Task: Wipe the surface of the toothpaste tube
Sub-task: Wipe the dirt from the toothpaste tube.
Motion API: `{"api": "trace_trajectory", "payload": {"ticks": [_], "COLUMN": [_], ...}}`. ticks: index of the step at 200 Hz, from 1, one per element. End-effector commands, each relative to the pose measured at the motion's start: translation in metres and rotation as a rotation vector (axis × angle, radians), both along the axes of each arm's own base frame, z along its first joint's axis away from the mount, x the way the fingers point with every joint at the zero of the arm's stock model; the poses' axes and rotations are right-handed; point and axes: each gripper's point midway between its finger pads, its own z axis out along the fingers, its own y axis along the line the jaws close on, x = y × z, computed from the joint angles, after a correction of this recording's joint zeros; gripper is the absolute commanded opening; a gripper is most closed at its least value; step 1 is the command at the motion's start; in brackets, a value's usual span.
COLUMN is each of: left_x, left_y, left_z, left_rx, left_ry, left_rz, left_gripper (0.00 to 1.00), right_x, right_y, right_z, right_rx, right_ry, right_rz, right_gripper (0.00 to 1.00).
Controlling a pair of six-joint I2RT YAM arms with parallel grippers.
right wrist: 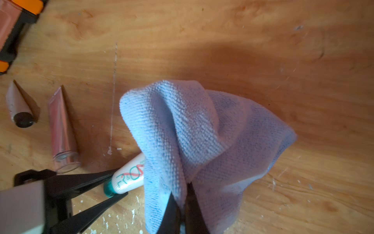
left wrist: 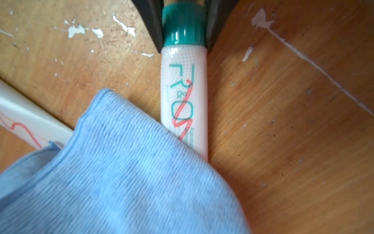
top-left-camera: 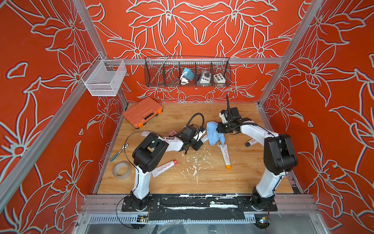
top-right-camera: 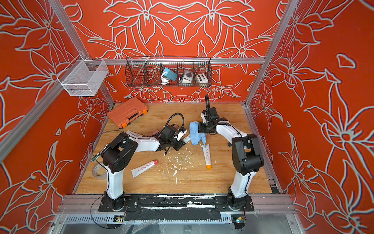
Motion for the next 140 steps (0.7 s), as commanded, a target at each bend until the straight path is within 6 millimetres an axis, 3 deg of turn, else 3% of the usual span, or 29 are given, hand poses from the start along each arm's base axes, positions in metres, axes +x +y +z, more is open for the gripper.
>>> {"api": "trace_trajectory", "payload": {"ticks": [1, 63, 140], "left_x": [-0.008, -0.009, -0.008], "left_y": [-0.002, -0.002, -0.001], "left_z": [0.001, 0.0, -0.002], "left_rx": [0.002, -0.003, -0.011], "left_ry": [0.002, 0.007, 0.017], "left_rz": [-0.028, -0.037, -0.035], "left_gripper": [0.14, 0.14, 0.14], "right_x": [0.008, 0.0, -0.039], "right_y": [0.01, 0.034, 0.059], "right_z": [-0.008, -0.027, -0.052], "right_rx": [0.019, 0.085, 0.182], "right_ry": [0.007, 0.038, 0.107], "right_rz": [-0.012, 0.041, 0.093], "right_gripper": [0.0, 0.0, 0.0]}}
